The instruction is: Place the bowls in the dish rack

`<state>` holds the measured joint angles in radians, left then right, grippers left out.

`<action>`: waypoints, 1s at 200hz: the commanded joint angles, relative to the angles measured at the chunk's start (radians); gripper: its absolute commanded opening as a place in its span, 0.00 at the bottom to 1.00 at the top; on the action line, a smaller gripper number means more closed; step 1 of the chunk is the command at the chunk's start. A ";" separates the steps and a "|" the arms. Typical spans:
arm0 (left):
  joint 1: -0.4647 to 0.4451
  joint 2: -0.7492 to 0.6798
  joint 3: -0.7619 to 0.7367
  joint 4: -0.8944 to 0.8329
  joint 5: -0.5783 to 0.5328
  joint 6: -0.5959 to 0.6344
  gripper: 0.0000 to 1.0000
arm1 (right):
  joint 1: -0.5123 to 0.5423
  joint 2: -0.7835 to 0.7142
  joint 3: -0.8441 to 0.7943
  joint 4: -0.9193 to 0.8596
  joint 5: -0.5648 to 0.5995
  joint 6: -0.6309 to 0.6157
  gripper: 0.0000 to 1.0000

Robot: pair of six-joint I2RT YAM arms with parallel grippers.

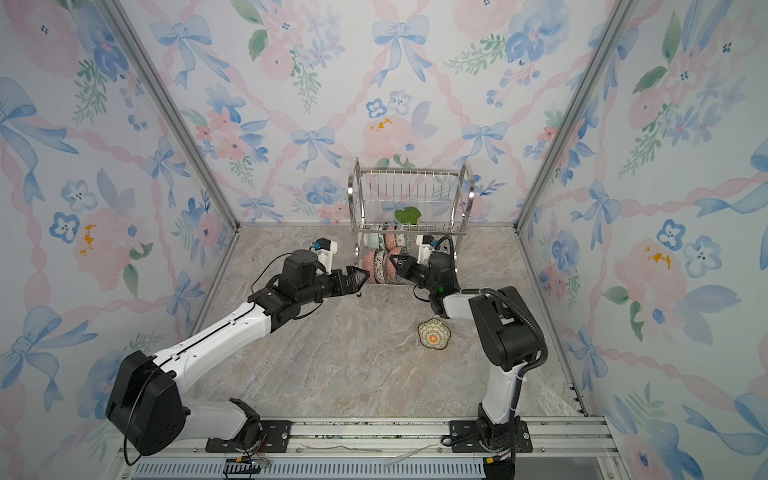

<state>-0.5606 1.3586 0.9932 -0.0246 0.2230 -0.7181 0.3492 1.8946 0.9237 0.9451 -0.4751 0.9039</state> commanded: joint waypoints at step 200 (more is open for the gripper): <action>0.011 0.014 -0.014 -0.017 -0.012 0.013 0.98 | -0.042 0.070 -0.056 0.246 -0.088 0.094 0.00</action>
<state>-0.5552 1.3693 0.9928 -0.0322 0.2195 -0.7155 0.3279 1.9842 0.8883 1.1641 -0.5556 1.0325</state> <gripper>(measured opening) 0.980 0.078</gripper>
